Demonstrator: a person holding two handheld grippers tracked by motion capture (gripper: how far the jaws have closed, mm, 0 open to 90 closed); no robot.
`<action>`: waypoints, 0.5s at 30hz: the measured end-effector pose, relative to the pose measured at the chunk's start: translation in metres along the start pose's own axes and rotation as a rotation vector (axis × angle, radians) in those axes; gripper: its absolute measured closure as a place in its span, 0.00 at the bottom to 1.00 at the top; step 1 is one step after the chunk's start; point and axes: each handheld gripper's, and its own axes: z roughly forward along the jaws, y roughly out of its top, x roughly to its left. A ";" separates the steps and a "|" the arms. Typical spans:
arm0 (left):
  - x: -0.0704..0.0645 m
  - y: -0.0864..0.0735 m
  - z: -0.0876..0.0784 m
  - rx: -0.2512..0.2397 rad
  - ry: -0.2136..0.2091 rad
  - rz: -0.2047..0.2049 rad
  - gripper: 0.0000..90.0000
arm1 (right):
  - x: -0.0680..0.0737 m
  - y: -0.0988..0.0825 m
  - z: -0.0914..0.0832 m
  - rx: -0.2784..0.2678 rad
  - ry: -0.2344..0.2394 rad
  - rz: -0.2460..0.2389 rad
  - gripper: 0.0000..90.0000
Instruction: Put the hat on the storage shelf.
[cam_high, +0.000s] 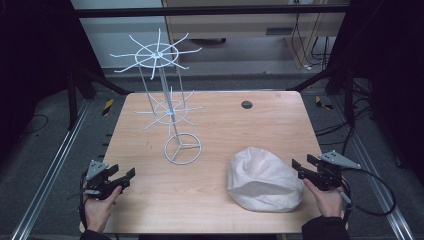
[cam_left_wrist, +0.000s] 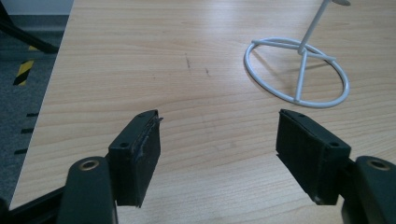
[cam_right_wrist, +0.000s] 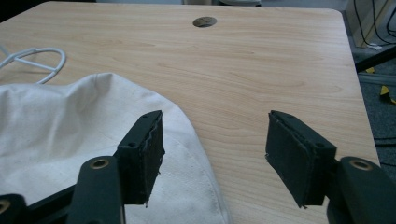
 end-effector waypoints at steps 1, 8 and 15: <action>-0.001 0.000 0.000 0.002 -0.004 0.003 0.35 | 0.001 0.002 -0.001 0.004 0.006 -0.010 0.42; -0.003 -0.001 0.001 0.015 -0.007 0.011 0.39 | 0.007 0.013 -0.010 0.005 0.072 -0.031 0.46; 0.001 0.000 0.001 0.039 0.021 0.014 0.41 | 0.013 0.028 -0.025 0.053 0.128 -0.117 0.47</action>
